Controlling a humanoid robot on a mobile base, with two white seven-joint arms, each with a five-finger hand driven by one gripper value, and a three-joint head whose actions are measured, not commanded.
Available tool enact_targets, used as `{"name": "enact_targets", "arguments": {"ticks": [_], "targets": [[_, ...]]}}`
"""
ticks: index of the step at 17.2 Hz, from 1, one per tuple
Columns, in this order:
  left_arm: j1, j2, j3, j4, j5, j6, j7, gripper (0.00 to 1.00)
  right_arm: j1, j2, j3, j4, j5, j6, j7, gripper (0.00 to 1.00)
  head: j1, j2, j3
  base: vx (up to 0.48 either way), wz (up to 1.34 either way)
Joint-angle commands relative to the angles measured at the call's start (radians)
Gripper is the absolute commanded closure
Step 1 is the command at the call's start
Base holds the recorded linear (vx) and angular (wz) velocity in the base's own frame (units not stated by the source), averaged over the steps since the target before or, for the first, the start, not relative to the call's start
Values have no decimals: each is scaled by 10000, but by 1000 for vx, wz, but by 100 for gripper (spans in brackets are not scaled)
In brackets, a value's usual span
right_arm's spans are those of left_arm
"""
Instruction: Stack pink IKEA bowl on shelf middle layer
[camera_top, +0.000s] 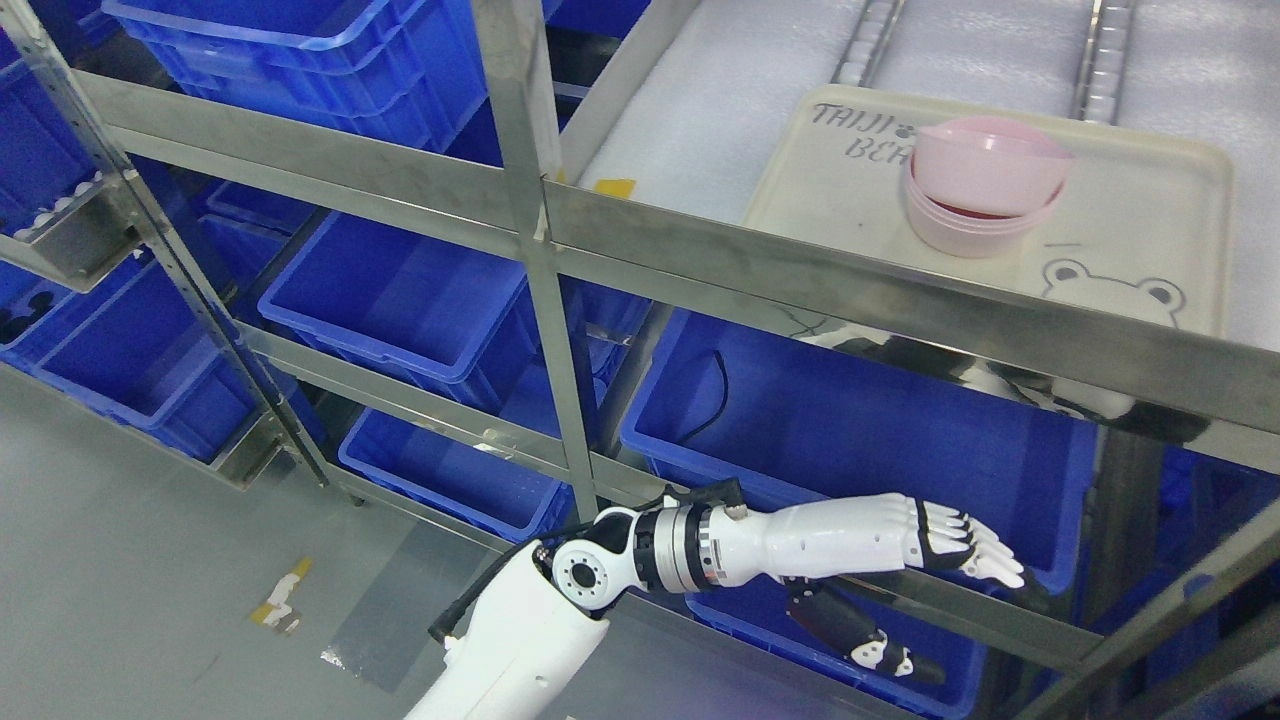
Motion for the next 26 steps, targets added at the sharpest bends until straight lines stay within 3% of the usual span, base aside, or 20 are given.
{"name": "enact_targets", "arguments": {"ticks": [1,5,7,9,16,26], "targets": [[1829,173,954,691,31,-7,344,17,227,-175,-13,-175,1,31,5,0,0,0,0,-118,-370],[2783,173,2473,1565,431,450,3650,7,227,-175,2,-175,1,31,5,0,0,0,0,-134,-297],[2646,173,2919,1828,659,1780,5719,5,227,-175,2,-175,1,31,5,0,0,0,0,-142,-170],[2371,173,2982,1859,1180,2750,6449,5,227,-175,2,-175,1,31,5,0,0,0,0,-123,-190],[1650,173,3671,1905,1535,3566,7125,5,227,-175,2,-175,1,31,5,0,0,0,0,-68,-57],[1342,173,3749,1675,1551,3827,7157,1,227,-175,2,-175,1,31,5,0,0,0,0,-5,0]]}}
